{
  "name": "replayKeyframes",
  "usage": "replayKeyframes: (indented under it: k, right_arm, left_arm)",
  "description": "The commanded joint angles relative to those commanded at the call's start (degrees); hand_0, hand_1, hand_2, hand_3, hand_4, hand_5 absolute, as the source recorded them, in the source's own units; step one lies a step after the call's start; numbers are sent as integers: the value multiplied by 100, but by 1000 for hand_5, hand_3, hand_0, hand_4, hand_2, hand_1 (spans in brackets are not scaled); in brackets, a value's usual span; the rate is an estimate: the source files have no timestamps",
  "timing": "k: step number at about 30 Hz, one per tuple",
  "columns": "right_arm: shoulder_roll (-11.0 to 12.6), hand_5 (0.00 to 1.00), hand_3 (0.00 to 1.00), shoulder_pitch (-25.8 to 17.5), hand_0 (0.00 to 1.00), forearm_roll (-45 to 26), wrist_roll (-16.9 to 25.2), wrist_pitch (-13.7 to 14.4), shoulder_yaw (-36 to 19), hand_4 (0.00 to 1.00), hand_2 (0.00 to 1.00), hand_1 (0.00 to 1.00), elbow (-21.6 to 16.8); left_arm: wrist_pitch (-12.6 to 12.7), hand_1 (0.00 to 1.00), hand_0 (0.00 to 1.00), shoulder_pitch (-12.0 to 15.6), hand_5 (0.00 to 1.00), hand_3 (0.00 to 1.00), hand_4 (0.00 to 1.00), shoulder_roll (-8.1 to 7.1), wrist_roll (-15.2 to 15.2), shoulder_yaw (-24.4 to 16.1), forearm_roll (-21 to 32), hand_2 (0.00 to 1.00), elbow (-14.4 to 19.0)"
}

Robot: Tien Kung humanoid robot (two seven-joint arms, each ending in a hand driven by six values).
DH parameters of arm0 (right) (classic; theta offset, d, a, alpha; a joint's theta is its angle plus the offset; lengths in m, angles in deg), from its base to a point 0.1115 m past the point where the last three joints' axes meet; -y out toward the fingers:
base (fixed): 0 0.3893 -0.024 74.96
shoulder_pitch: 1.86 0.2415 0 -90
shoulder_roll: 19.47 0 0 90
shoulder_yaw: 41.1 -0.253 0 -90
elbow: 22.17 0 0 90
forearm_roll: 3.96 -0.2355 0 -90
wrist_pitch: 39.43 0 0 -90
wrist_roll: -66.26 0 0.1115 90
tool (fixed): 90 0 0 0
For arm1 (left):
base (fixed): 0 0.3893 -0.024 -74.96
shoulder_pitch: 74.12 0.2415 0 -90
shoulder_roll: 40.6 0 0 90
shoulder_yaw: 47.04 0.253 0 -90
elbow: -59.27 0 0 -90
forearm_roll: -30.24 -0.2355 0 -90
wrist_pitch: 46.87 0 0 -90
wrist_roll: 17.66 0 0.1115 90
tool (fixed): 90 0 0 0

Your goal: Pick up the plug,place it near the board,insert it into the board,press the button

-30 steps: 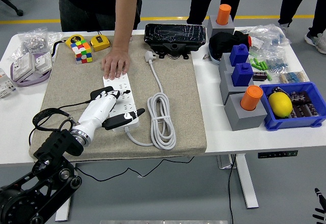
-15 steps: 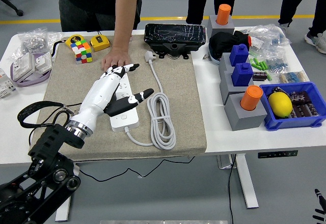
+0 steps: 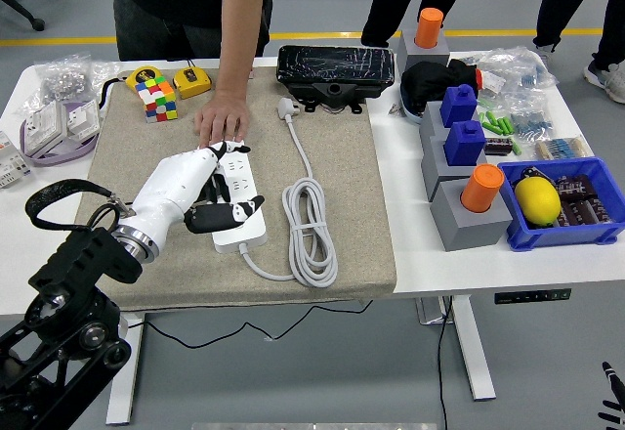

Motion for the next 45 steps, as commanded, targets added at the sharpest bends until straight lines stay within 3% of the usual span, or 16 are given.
replayKeyframes:
  k: [6,8,12,15,16,17,27,36,45]
  right_arm:
    - [-11,998,794,11,998,-15,4,11,12,998,755,846,0]
    - [-11,998,794,16,998,6,-7,12,-2,998,755,846,0]
    - [-9,998,794,21,998,-4,-5,16,10,998,755,846,0]
    - [-14,998,794,20,998,2,-8,14,9,998,755,846,0]
    - [-15,998,794,20,998,-1,-7,14,12,998,755,846,0]
    - [-17,998,794,21,998,-3,-4,14,14,998,755,846,0]
    - [-6,998,794,2,998,5,-14,15,-1,998,755,846,0]
    - [-9,998,793,-7,998,-8,-11,18,10,998,755,846,0]
    - [-8,998,793,-9,998,-7,-18,15,3,998,755,847,0]
  left_arm:
    - [-1141,40,155,-71,2,743,602,-17,365,118,263,143,0]
    - [-1206,40,155,-91,2,743,602,0,379,200,260,143,0]
    - [-1084,38,163,-133,2,763,612,44,336,310,217,146,-47]
    - [-885,38,163,-196,2,763,612,102,235,385,161,146,-343]
    - [-861,37,164,-202,2,836,596,111,226,388,149,149,-382]
    - [-816,37,164,-216,2,836,596,129,205,391,132,149,-492]
    - [-816,36,149,-241,2,822,587,149,175,366,80,151,-1023]
    - [-936,36,149,-211,2,788,585,125,230,330,52,151,-1074]
    - [-781,35,148,-225,2,773,583,117,149,348,15,150,-1038]
